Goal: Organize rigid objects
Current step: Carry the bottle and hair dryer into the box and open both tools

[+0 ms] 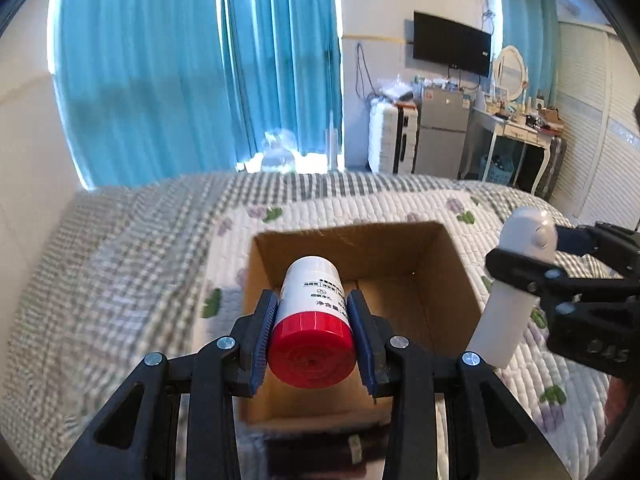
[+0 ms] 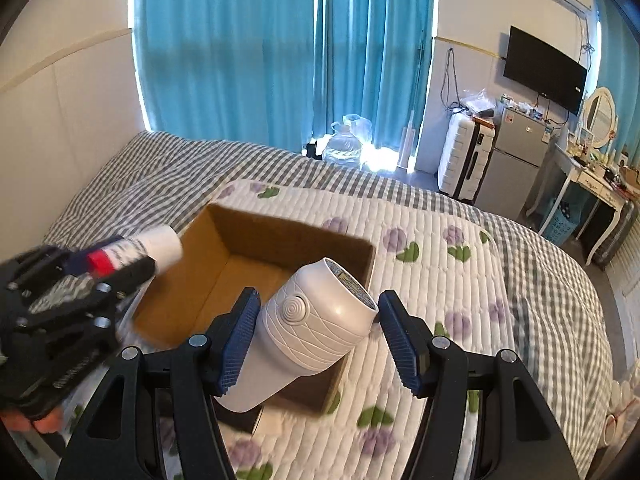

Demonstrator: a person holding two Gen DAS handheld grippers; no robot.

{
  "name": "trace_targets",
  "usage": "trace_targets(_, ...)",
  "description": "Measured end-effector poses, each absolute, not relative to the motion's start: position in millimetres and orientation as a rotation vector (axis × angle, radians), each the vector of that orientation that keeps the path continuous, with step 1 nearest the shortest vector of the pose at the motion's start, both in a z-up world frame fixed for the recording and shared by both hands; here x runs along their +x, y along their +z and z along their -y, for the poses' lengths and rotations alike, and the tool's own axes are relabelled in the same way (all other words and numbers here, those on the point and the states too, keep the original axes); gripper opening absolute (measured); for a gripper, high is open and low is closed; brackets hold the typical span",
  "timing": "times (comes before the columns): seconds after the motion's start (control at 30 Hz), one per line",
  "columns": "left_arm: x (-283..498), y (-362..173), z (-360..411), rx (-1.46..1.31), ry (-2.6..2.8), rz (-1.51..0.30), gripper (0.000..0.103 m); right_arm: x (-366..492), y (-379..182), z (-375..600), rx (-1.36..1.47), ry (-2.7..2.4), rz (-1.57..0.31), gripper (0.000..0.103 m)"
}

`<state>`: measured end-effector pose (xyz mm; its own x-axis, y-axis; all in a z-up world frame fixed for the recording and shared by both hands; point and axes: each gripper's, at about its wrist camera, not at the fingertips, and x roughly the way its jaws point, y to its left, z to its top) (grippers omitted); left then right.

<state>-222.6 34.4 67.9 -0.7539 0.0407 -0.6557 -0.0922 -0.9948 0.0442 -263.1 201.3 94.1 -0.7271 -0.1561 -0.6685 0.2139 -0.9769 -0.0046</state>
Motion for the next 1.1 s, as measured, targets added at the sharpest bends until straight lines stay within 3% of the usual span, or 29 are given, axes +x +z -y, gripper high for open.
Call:
trace_targets(0.2,-249,15,-41,-1.180,2.841,-0.111,0.037,-298,69,-204,1.080,-2.709,-0.107,0.061)
trace_targets(0.4,-250,-4,-46,-1.227,2.796,-0.152,0.039,-308,40,-207,1.109,-2.680,-0.100,0.061)
trace_targets(0.57,-245,10,-40,-1.175,2.825,-0.153,0.047,-310,32,-204,1.118,-2.671,-0.131,0.061)
trace_targets(0.93,-219,53,-15,-1.043,2.931,-0.126,0.048,-317,27,-175,1.145,-2.624,-0.250,0.062)
trace_targets(1.0,-217,60,-11,-1.029,2.953,-0.122,0.048,-321,25,-171,1.159,-2.651,-0.266,0.076)
trace_targets(1.07,-209,63,-6,-1.015,2.959,-0.115,0.052,-319,29,-174,1.146,-2.686,-0.240,0.078)
trace_targets(1.1,-203,67,-4,-1.006,2.966,-0.113,0.060,-317,31,-176,1.141,-2.691,-0.222,0.078)
